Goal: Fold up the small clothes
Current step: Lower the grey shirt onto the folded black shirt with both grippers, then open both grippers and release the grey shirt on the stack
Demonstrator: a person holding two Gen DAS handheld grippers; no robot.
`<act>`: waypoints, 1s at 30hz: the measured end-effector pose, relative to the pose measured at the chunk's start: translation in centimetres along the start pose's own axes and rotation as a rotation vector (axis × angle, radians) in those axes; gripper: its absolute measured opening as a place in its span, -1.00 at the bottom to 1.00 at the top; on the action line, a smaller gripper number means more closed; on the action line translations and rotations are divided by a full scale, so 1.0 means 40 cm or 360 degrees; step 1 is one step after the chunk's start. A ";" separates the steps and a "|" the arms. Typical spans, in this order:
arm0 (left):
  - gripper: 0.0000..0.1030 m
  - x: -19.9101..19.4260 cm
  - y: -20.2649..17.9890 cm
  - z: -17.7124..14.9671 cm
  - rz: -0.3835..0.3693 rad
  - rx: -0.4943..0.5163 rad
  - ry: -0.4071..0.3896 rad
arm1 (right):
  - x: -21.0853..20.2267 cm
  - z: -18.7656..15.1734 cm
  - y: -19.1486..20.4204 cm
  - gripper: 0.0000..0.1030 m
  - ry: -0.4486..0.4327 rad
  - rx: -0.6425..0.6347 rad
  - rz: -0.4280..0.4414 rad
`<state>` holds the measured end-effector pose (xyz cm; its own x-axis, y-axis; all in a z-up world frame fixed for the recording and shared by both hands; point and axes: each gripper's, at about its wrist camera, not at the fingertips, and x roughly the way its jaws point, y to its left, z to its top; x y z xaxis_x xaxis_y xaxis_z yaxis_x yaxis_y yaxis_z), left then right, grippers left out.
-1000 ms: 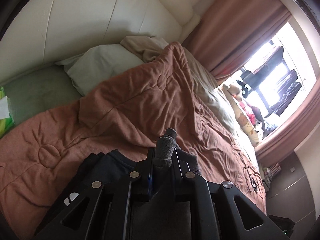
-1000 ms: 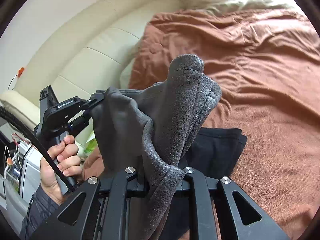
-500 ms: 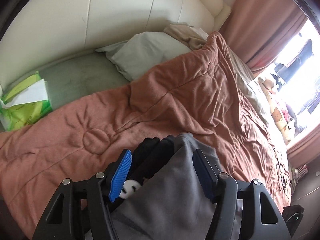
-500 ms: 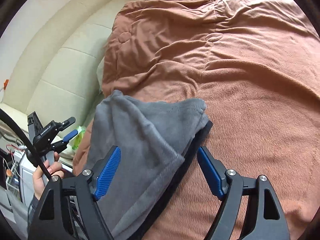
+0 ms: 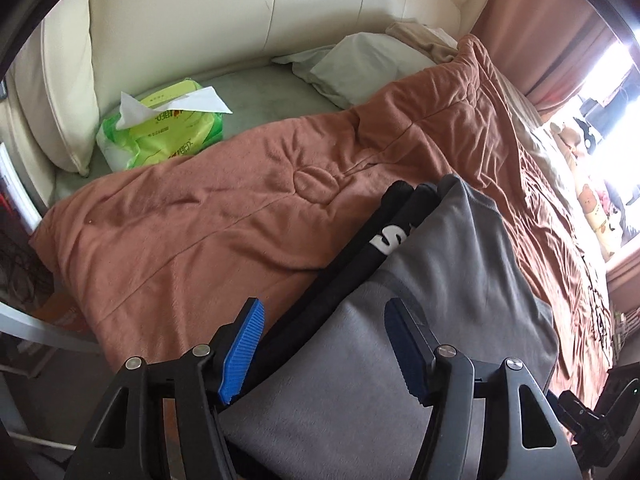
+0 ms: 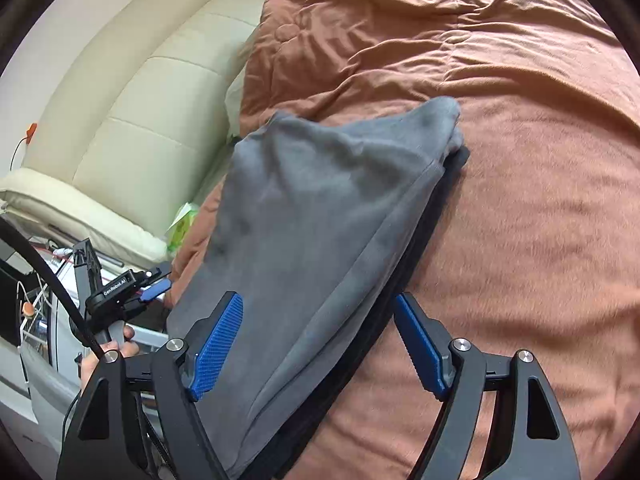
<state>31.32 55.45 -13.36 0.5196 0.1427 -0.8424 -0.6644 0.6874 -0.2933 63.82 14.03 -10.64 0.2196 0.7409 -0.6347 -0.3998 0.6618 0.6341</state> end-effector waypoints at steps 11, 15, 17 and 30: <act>-0.11 -0.017 0.037 -0.108 0.0124 0.0124 0.0088 | 0.016 -0.097 0.061 0.11 0.0094 -0.0027 0.0034; -0.11 -0.013 0.062 -0.127 0.0120 0.0104 0.0077 | 0.023 -0.122 0.084 0.02 0.0126 -0.0045 0.0054; -0.11 -0.009 0.075 -0.133 0.0112 0.0078 0.0085 | 0.026 -0.134 0.089 0.01 0.0152 -0.0041 0.0042; -0.77 -0.038 0.066 -0.168 0.0168 0.0120 0.0071 | 0.041 -0.148 0.115 -0.70 0.0227 -0.0115 -0.0039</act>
<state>25.16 52.27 -15.89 0.4234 0.1863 -0.8866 -0.6710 0.7220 -0.1687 57.09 17.63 -11.37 0.1034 0.6972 -0.7094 -0.4597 0.6660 0.5875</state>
